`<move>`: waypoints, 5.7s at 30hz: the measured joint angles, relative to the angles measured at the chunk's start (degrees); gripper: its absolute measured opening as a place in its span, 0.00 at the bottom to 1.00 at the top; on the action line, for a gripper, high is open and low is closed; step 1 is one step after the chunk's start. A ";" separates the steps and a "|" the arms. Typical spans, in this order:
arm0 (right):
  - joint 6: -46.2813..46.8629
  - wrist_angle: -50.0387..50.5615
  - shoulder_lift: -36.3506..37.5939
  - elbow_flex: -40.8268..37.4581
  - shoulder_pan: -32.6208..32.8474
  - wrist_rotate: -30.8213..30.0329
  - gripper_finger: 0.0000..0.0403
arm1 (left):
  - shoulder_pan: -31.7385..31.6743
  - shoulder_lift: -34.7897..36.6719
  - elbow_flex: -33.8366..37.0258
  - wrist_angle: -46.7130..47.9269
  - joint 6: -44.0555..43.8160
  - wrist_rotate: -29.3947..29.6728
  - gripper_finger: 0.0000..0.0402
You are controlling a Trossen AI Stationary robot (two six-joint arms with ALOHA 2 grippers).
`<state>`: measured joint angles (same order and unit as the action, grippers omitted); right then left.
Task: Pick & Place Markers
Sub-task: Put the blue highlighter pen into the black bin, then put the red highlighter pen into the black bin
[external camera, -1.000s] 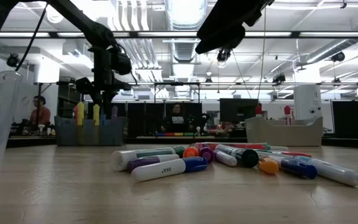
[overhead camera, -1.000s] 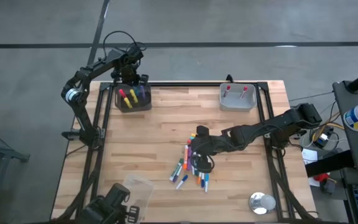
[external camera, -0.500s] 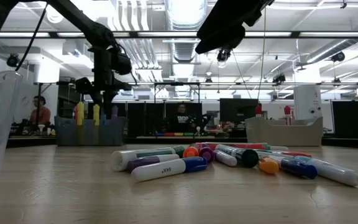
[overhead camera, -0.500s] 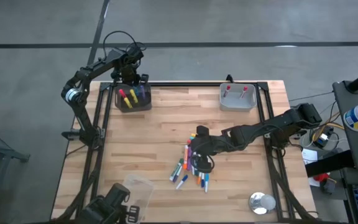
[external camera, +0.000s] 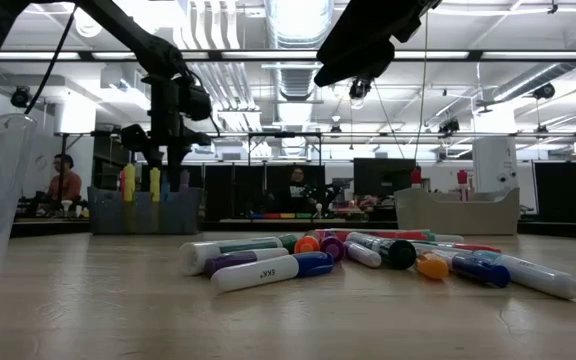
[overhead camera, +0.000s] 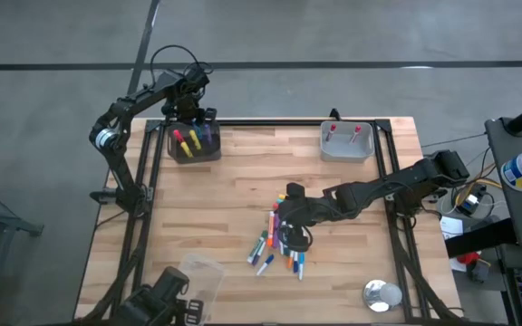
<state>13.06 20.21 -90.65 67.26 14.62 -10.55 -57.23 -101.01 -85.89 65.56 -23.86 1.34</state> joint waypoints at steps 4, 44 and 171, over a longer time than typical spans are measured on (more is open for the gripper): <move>0.00 0.00 0.00 0.00 -0.01 0.00 0.60 | -0.02 0.14 0.00 0.00 0.20 -0.02 0.33; 0.48 0.02 0.02 -0.01 0.01 0.03 0.60 | 0.12 0.76 -23.71 22.69 3.27 -1.30 0.33; 2.20 11.35 -11.23 -8.14 -6.77 -1.01 0.16 | 66.77 32.20 55.19 -104.94 -0.42 -7.30 0.33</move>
<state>15.26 31.56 -101.89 59.12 7.86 -11.55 9.54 -68.82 -30.70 -39.38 -24.27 -5.96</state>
